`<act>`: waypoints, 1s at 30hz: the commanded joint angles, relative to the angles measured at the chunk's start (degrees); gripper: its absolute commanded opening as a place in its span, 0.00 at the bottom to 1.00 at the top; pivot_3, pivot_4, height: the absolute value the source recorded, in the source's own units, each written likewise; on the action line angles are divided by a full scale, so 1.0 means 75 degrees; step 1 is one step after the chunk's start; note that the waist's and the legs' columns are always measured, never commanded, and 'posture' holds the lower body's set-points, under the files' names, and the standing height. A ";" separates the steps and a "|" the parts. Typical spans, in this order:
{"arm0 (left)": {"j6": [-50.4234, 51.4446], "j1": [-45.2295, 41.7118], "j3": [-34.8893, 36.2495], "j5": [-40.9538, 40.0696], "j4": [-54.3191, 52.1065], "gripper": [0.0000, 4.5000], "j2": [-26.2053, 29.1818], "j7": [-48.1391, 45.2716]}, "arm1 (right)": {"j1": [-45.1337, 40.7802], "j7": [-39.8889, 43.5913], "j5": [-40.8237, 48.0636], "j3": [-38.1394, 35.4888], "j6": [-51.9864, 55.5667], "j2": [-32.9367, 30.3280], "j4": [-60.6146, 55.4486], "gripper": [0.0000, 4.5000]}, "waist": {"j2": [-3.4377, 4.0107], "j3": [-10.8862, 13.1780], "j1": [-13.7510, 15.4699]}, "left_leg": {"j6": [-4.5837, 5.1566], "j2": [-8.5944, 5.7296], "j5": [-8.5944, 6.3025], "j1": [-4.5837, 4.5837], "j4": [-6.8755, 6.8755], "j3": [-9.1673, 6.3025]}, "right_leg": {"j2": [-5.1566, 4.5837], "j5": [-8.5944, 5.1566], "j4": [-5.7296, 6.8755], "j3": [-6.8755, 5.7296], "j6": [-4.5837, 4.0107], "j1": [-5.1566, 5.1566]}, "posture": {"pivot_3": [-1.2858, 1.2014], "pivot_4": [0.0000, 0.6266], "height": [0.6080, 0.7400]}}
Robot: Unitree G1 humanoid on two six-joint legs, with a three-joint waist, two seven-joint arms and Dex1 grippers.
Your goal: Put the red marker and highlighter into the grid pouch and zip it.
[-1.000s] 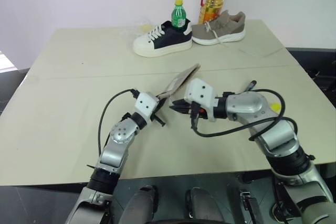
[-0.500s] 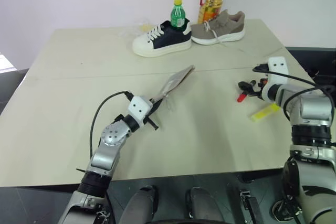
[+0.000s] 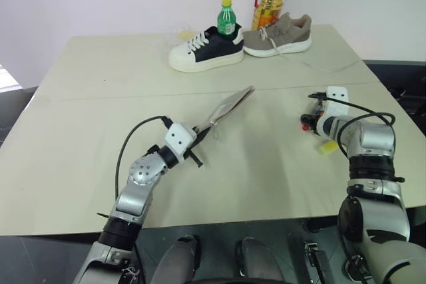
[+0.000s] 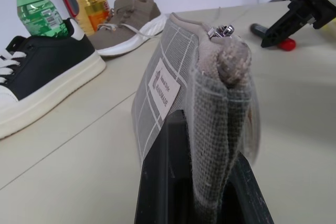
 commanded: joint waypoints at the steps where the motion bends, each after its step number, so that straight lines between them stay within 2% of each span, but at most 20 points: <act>1: -0.0076 -0.0064 0.0116 -0.0176 -0.0381 0.00 -0.0036 0.0023 | -0.0136 0.0025 -0.0012 0.0077 -0.0082 -0.0056 -0.0393 0.12 | 0.0000 0.0000 -0.0001 | 0.0000 0.0000 0.0000 0.0000 0.0000 0.0000 | 0.0000 0.0000 0.0000 0.0000 0.0000 0.0000 | 0.52 0.24 1.00; 2: -0.0020 -0.0067 0.0161 -0.0266 -0.0416 0.00 -0.0065 0.0027 | -0.0105 0.0094 -0.0042 0.0196 -0.0157 -0.0080 -0.0534 0.09 | 0.0000 0.0000 -0.0007 | 0.0000 0.0000 0.0000 0.0000 0.0000 0.0000 | 0.0001 0.0000 0.0000 0.0000 0.0000 0.0000 | 0.52 0.24 1.00; 6: 0.0218 -0.0051 0.0302 -0.0582 -0.0592 0.00 -0.0072 -0.0035 | 0.0081 0.0963 -0.0134 0.0868 -0.1006 -0.0402 -0.1486 0.09 | 0.0003 0.0001 -0.0042 | 0.0000 0.0001 0.0000 0.0000 0.0000 0.0000 | 0.0001 0.0000 0.0002 0.0000 0.0000 -0.0003 | 0.52 0.24 1.00; 9: 0.0531 0.0038 0.0507 -0.1025 -0.0857 0.00 -0.0055 -0.0152 | 0.0518 0.2370 -0.0716 0.2002 -0.3110 -0.1197 -0.2736 0.09 | 0.0009 0.0005 -0.0042 | 0.0001 0.0001 -0.0001 -0.0001 0.0000 0.0000 | 0.0003 -0.0001 0.0000 -0.0001 0.0002 -0.0002 | 0.52 0.24 1.00; 11: 0.0795 0.0122 0.0612 -0.1348 -0.1058 0.00 0.0001 -0.0287 | 0.0784 0.3126 -0.0883 0.2416 -0.4070 -0.1646 -0.3324 0.09 | 0.0008 0.0005 -0.0047 | 0.0002 0.0000 -0.0001 0.0000 0.0000 0.0000 | 0.0003 -0.0004 0.0000 -0.0006 0.0009 0.0001 | 0.52 0.24 1.00; 15: 0.1162 0.0249 0.0699 -0.1700 -0.1300 0.00 0.0158 -0.0508 | 0.1203 0.4080 -0.0689 0.2544 -0.4671 -0.2093 -0.3956 0.09 | 0.0002 0.0004 -0.0041 | 0.0002 0.0002 -0.0002 0.0008 0.0003 -0.0002 | 0.0005 -0.0006 -0.0002 -0.0011 0.0012 0.0012 | 0.52 0.24 1.00; 30: 0.1318 0.0459 0.0588 -0.1693 -0.1589 0.00 0.0329 -0.0690 | 0.1451 0.4878 -0.1541 0.2914 -0.5750 -0.2422 -0.3780 0.09 | 0.0001 0.0006 0.0019 | 0.0002 0.0001 -0.0002 0.0005 0.0006 -0.0001 | -0.0015 -0.0007 -0.0005 -0.0001 0.0007 0.0009 | 0.52 0.24 1.00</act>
